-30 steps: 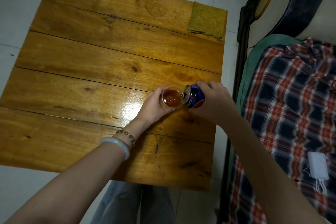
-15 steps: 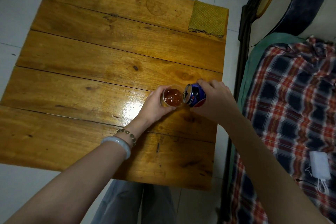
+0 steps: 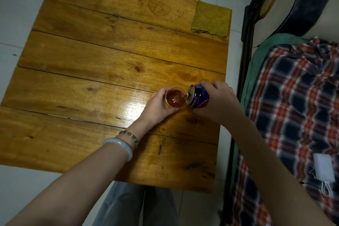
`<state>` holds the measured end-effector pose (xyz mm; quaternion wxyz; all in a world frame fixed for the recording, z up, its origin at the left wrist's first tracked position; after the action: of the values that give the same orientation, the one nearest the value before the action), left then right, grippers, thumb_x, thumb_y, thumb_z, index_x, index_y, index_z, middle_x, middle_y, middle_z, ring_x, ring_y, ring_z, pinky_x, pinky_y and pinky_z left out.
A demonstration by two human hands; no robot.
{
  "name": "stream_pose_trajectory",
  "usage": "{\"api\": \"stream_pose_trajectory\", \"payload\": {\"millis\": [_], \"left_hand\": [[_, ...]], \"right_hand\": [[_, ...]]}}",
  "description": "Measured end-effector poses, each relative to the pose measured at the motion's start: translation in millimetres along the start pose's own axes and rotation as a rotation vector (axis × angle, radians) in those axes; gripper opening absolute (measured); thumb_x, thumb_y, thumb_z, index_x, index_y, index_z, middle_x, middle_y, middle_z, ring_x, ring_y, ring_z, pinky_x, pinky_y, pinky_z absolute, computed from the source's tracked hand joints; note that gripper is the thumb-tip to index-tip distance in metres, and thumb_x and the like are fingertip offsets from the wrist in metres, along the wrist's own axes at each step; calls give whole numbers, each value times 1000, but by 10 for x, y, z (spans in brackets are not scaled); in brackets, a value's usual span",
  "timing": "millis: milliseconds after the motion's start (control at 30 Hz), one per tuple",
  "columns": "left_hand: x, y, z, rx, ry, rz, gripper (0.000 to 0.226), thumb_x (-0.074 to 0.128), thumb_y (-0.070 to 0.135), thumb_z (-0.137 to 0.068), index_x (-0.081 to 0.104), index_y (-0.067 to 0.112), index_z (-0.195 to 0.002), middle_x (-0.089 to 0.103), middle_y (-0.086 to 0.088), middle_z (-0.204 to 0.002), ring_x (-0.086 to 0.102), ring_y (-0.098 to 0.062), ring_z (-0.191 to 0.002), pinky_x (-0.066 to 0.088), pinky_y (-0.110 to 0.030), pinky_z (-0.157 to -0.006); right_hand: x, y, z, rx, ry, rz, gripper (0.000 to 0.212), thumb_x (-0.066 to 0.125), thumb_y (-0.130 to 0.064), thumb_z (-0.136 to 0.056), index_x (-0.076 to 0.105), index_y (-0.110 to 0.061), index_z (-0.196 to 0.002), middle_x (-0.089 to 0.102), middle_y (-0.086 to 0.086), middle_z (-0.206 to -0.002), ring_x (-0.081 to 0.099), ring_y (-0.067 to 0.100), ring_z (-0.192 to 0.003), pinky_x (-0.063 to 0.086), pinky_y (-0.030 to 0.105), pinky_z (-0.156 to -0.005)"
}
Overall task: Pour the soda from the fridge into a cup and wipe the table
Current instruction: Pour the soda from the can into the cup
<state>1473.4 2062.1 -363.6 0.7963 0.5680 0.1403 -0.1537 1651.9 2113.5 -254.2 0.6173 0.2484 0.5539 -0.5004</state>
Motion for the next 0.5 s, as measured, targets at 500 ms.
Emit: {"api": "stream_pose_trajectory", "payload": {"millis": [500], "left_hand": [[-6, 8, 3, 11, 1, -5, 66, 83, 27, -68, 48, 21, -124, 56, 2, -124, 49, -9, -115, 41, -21, -94]], "right_hand": [[-35, -38, -18, -11, -9, -2, 70, 76, -36, -67, 48, -13, -127, 54, 10, -110, 47, 25, -100, 35, 32, -85]]}}
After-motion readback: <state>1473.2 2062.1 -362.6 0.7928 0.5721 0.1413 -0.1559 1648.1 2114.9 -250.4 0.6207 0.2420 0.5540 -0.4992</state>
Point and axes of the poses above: each hand's wrist, its own z-axis away from the middle knuckle, its own x-axis out of the palm, y = z × x, the point moved 2 cm from there along -z, towards the middle knuckle
